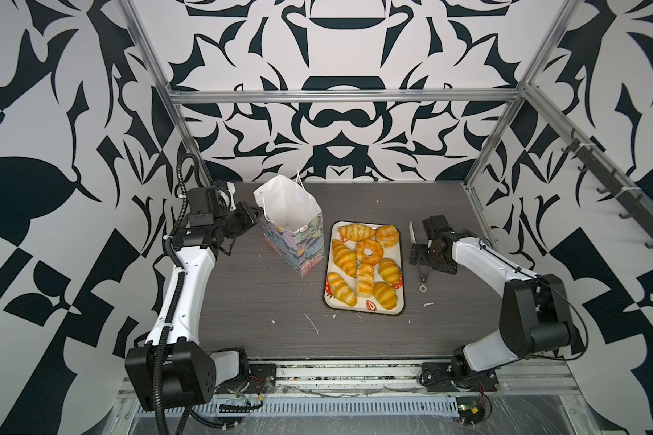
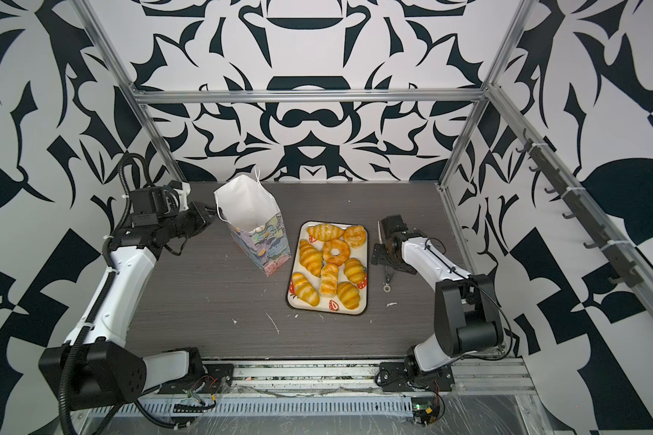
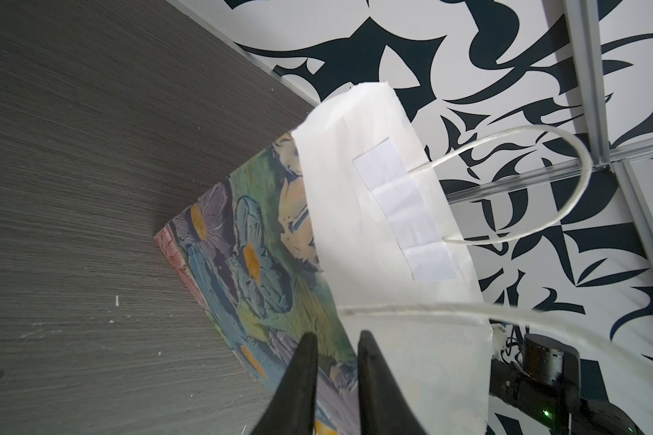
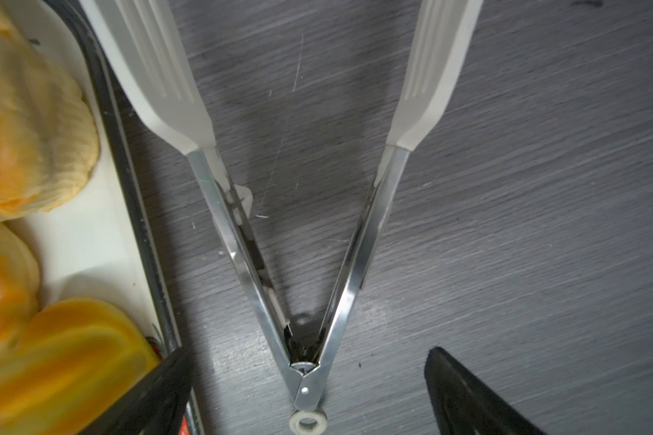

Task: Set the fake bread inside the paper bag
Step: 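Grasp the metal tongs near their hinge with the right gripper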

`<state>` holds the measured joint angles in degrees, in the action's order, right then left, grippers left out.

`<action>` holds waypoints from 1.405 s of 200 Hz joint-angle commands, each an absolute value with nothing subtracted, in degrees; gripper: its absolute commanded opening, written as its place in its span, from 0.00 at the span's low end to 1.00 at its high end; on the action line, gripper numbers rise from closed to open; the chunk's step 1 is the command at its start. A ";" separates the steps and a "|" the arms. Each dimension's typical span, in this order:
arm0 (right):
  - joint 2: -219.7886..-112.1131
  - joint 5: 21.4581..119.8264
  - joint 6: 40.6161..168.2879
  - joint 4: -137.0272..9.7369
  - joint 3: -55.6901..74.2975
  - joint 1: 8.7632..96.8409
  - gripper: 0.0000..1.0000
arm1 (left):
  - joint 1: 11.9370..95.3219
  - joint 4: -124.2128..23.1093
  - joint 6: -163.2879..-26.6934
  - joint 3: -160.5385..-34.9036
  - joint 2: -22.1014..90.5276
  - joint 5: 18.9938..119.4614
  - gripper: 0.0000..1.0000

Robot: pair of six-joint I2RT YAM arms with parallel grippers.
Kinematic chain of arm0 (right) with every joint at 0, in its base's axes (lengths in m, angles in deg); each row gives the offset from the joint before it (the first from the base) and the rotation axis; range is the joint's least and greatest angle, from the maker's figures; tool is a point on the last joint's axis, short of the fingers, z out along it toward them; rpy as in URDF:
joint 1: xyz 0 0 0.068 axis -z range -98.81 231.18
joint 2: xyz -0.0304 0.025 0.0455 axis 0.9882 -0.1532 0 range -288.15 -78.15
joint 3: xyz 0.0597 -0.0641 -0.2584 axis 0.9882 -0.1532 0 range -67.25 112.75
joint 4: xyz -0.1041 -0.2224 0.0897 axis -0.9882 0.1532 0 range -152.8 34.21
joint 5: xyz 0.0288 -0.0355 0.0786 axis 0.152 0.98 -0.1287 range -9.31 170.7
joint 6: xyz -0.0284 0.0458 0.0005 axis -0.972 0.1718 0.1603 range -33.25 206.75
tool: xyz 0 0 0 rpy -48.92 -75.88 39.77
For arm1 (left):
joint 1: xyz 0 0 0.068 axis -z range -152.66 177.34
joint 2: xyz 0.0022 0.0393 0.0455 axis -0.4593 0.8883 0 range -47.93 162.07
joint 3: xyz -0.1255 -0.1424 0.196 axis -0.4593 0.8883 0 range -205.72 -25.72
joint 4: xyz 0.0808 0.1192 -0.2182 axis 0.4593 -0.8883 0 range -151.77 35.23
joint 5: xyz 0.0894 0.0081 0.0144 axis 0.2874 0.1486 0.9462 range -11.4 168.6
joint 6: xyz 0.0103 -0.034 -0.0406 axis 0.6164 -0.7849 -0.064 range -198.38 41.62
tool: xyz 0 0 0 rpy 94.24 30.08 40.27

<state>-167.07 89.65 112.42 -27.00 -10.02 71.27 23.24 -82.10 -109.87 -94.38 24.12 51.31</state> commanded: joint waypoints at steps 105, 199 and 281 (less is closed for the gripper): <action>-176.37 94.19 109.41 -30.16 -4.70 72.11 0.99 | 23.45 -83.96 -109.45 -95.47 22.95 50.48 0.23; -178.70 89.58 109.86 -32.25 -4.85 73.23 0.96 | 23.63 -84.05 -109.26 -95.51 23.35 50.26 0.22; -179.24 89.18 109.95 -32.54 -5.20 74.48 0.90 | 23.82 -84.12 -109.27 -95.51 23.48 50.12 0.22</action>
